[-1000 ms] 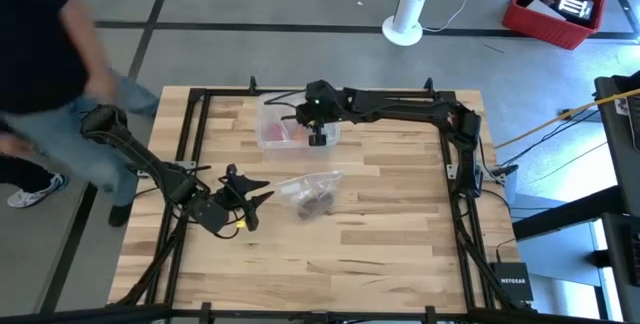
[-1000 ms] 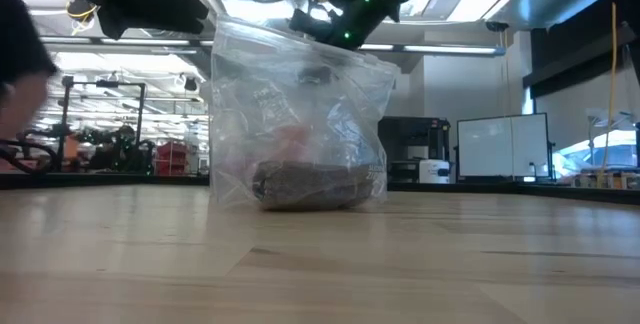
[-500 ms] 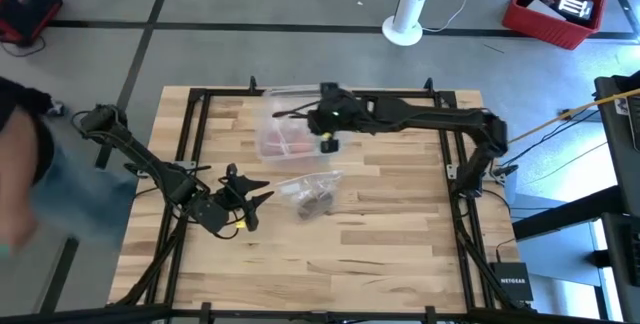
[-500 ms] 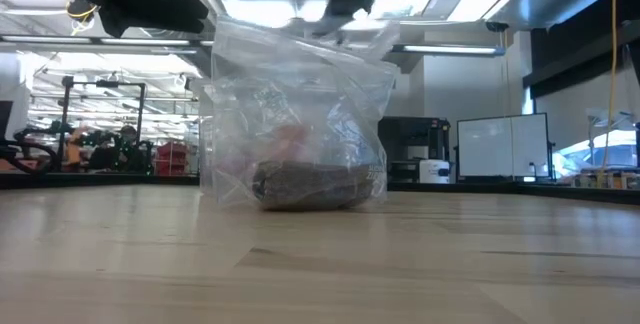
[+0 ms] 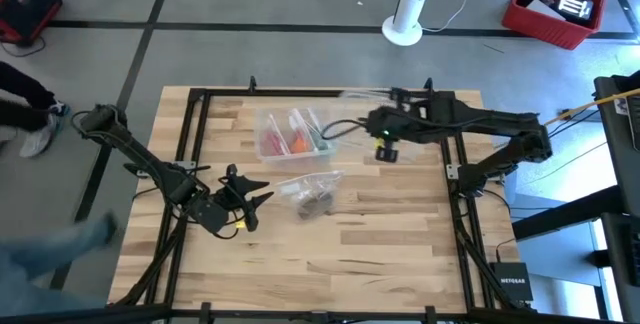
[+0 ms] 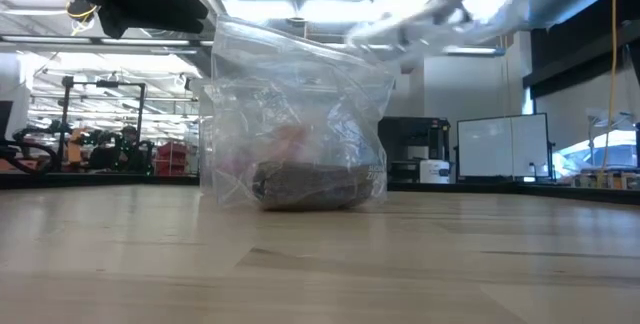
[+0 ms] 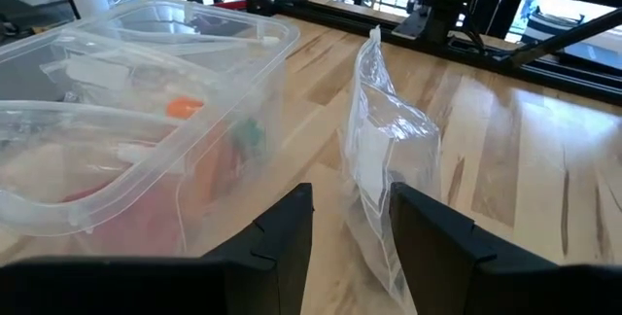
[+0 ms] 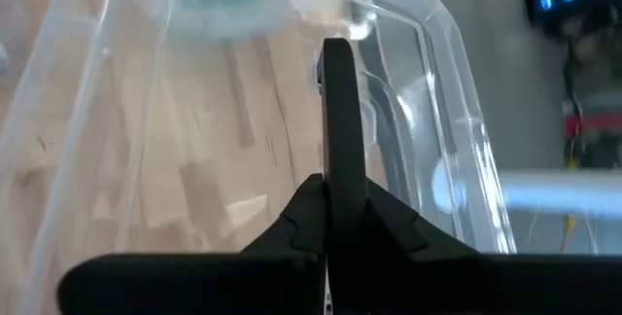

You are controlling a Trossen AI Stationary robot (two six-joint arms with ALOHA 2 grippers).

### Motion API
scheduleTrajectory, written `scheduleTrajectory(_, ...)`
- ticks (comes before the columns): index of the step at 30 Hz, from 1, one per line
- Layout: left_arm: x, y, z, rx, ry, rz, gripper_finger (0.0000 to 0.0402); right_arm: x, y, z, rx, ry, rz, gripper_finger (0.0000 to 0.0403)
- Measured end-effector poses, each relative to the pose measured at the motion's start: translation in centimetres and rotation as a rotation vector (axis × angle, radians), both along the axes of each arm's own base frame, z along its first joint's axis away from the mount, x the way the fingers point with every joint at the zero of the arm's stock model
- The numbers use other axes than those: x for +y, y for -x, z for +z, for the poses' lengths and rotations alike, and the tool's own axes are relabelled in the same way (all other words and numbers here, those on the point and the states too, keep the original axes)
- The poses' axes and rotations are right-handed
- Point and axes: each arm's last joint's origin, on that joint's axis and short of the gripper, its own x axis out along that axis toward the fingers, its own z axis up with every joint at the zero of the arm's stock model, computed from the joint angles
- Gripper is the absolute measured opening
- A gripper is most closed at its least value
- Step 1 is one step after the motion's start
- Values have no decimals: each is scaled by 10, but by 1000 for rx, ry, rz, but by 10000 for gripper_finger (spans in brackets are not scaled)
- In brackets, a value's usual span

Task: Roll bandage
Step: Open the transparent container, then put the packed rolled brown bandage into the transparent container

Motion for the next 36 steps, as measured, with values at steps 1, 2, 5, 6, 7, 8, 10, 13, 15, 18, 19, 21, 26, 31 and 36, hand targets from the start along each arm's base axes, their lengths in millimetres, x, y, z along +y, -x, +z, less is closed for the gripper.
scheduleTrajectory(1,0,0,0,0,0,0,130,0,7,-5,11,-1,-32,37)
scheduleTrajectory(2,0,0,0,0,0,0,130,0,15,-10,10,-8,-60,37)
scheduleTrajectory(5,0,0,0,0,1,-1,130,1,36,-31,-2,-44,-144,37)
scheduleTrajectory(6,0,0,0,0,1,-1,130,2,42,-38,-11,-57,-172,37)
scheduleTrajectory(7,0,0,0,1,1,-2,130,2,48,-45,-17,-71,-195,37)
scheduleTrajectory(8,0,0,0,0,1,-2,130,2,53,-52,-26,-89,-220,37)
scheduleTrajectory(10,0,0,0,0,1,-1,130,3,59,-69,-37,-110,-259,37)
scheduleTrajectory(13,0,0,0,-2,5,0,130,4,62,-97,-44,-136,-273,38)
scheduleTrajectory(15,0,0,0,-2,6,0,130,3,59,-114,-60,-141,-270,38)
scheduleTrajectory(18,0,0,0,-4,9,1,130,3,56,-141,-68,-153,-246,38)
scheduleTrajectory(19,0,0,0,-4,11,2,130,3,55,-150,-78,-154,-244,38)
scheduleTrajectory(21,0,0,0,-4,11,2,130,3,55,-162,-85,-157,-242,40)
scheduleTrajectory(26,0,0,0,-11,19,4,130,5,55,-180,-87,-204,-236,74)
scheduleTrajectory(31,0,0,0,-11,19,4,130,5,55,-178,-66,-228,-213,156)
scheduleTrajectory(36,0,0,0,-13,24,5,130,7,49,-146,-33,-269,-160,231)
